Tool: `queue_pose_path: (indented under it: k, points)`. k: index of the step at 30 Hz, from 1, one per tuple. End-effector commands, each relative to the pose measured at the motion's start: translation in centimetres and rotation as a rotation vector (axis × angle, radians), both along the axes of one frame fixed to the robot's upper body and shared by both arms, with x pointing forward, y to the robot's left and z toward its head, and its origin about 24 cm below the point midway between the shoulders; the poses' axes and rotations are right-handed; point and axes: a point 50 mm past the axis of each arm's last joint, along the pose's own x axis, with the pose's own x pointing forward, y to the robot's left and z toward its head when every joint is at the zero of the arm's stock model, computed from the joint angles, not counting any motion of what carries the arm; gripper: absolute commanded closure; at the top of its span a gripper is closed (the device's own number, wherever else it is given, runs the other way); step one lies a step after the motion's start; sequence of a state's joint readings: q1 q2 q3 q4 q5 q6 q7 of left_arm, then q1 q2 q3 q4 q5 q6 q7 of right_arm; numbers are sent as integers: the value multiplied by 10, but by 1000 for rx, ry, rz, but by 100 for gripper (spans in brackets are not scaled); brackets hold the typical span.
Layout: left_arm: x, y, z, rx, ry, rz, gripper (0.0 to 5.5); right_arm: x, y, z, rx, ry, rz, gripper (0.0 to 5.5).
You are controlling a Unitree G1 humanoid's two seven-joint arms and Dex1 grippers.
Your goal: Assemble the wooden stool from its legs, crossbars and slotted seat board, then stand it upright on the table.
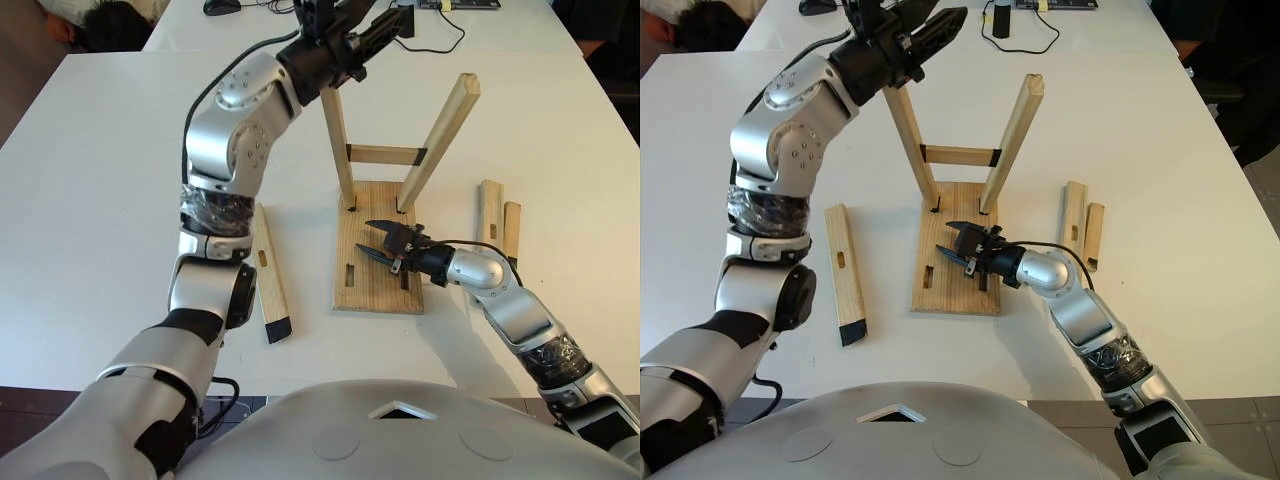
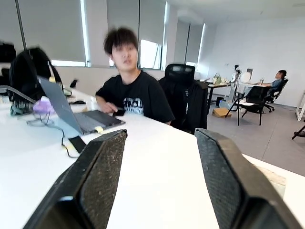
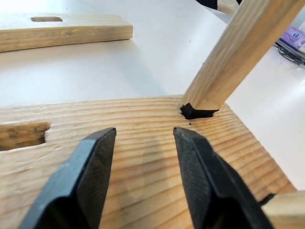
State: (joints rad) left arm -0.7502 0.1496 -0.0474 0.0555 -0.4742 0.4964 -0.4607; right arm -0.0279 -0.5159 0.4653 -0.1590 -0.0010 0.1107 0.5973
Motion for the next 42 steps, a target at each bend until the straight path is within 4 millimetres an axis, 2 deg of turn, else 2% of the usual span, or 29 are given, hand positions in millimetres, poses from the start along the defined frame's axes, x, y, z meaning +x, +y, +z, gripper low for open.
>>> queue_pose_path:
  k: [1,4,8,15,19,22,24,25,26,27,28,30,31,32,33,34,36,39,42]
  points:
    - [-21,0,-102,39,455,-41,283,-40,-31,-63,-256,314,-27,328]
    - [0,7,-46,-65,327,-22,283,-38,-30,-62,-253,308,-31,328]
    - [13,12,15,-125,195,-24,283,-37,-29,-62,-250,307,-31,328]
    - [13,8,85,-130,18,-60,283,-36,-28,-62,-249,308,-29,328]
    - [13,13,134,-182,-109,-42,283,-36,-28,-62,-248,308,-28,328]
    - [12,18,151,-207,-165,-23,283,-36,-28,-62,-249,306,-25,328]
    - [16,19,142,-210,-142,-17,283,-36,-29,-62,-250,306,-24,328]
    - [19,19,130,-191,-116,-7,283,-37,-29,-62,-251,306,-22,328]
    - [22,16,103,-178,-44,-14,283,-38,-29,-62,-252,308,-20,328]
    - [22,12,71,-148,31,-30,283,-39,-29,-62,-254,310,-18,328]
    - [20,5,18,-87,162,-25,283,-40,-29,-63,-255,314,-16,328]
    - [-7,-6,-101,103,417,-57,283,-42,-29,-63,-257,319,-8,328]
    - [-28,-7,-146,182,506,-71,283,-42,-28,-63,-258,319,-1,328]
    - [-44,-7,-169,213,559,-92,283,-41,-28,-62,-260,319,7,328]
    - [-53,-10,-176,207,577,-109,283,-41,-29,-61,-261,318,12,328]
    - [-55,-13,-169,172,566,-127,283,-40,-30,-60,-261,317,12,328]
    - [-42,-19,-135,79,492,-143,283,-40,-33,-60,-264,316,-1,328]
    - [-13,-13,-80,-33,366,-102,283,-37,-32,-60,-260,307,-16,328]
    - [-2,-4,-41,-99,277,-79,283,-34,-27,-57,-242,291,-20,328]
